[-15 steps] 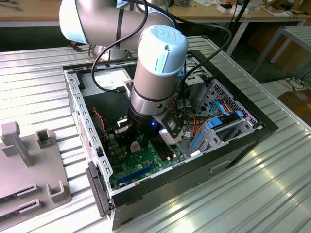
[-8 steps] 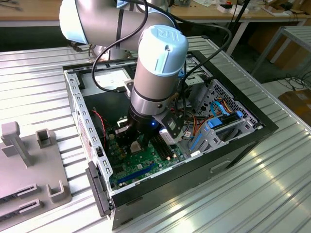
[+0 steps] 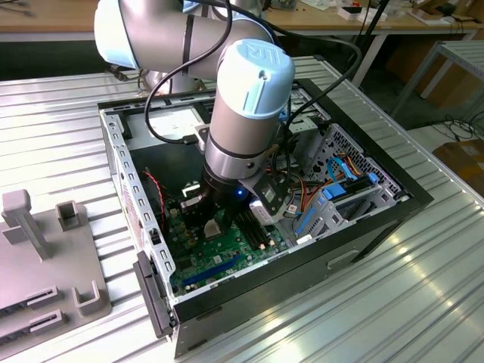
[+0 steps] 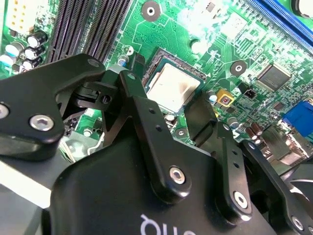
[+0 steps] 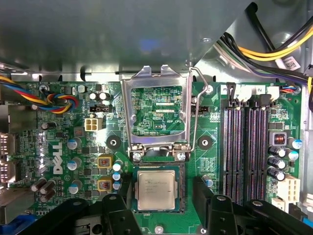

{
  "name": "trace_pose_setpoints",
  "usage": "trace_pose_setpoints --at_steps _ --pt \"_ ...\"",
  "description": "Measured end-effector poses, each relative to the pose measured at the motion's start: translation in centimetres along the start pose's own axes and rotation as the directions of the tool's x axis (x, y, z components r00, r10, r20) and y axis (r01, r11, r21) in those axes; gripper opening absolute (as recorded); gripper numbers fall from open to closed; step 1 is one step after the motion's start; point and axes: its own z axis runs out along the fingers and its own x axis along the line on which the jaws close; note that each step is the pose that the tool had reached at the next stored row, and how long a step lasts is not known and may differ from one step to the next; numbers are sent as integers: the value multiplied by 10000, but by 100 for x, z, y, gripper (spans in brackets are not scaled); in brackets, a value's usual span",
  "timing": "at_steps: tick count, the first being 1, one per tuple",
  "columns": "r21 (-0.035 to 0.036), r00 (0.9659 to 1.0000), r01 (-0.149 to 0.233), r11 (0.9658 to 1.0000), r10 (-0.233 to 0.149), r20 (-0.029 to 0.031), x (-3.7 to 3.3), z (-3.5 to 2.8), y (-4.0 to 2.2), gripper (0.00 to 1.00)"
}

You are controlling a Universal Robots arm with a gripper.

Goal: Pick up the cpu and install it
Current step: 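Place the cpu into insertion slot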

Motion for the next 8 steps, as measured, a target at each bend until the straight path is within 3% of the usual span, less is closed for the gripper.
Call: trace_pose_setpoints --at_steps 8 --pt "6 10000 -1 10000 1 2 -24 0 0 61"
